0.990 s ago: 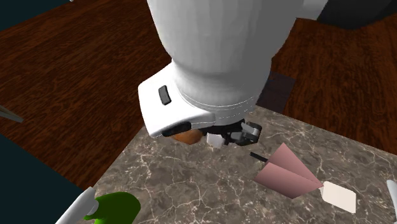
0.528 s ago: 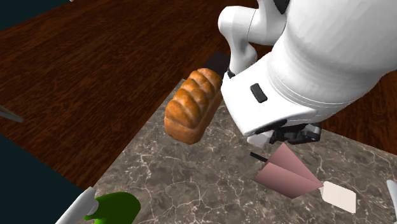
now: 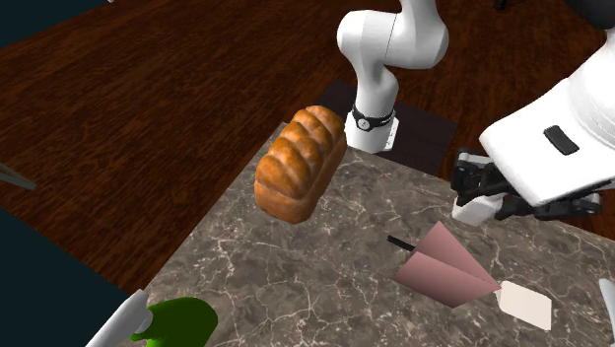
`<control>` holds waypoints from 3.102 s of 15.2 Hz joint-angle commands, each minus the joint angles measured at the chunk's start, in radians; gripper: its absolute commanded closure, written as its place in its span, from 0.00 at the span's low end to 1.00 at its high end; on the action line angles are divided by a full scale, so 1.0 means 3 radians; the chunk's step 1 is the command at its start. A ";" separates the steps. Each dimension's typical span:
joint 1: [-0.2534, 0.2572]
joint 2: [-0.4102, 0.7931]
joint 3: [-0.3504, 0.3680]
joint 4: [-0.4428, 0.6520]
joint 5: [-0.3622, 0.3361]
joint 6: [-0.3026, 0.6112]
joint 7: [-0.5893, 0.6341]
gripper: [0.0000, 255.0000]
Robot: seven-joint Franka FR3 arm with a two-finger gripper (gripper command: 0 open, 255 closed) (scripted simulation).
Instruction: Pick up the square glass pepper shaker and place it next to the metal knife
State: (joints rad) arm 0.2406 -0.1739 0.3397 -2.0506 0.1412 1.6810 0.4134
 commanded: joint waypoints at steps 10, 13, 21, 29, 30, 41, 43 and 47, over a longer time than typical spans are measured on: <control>0.0396 0.0209 0.0539 0.0247 0.0167 0.0074 0.0911 1.00; 0.0507 0.0347 0.0688 0.0382 0.0156 0.0104 0.1182 1.00; 0.0868 0.0905 0.1044 0.0916 -0.0059 0.0157 0.1966 1.00; 0.1467 0.1715 0.1216 0.1771 -0.0521 0.0061 0.2765 1.00; 0.1631 0.1911 0.1224 0.2009 -0.0635 0.0006 0.2918 1.00; 0.1611 0.1960 0.1178 0.1577 -0.0660 0.0473 0.2875 1.00; 0.1611 0.1980 0.1170 0.1513 -0.0672 0.0553 0.2872 1.00; 0.1616 0.2029 0.1151 0.1394 -0.0702 0.0711 0.2868 1.00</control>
State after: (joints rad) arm 0.7218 0.4269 0.6869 -1.6277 -0.0648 1.8824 1.2716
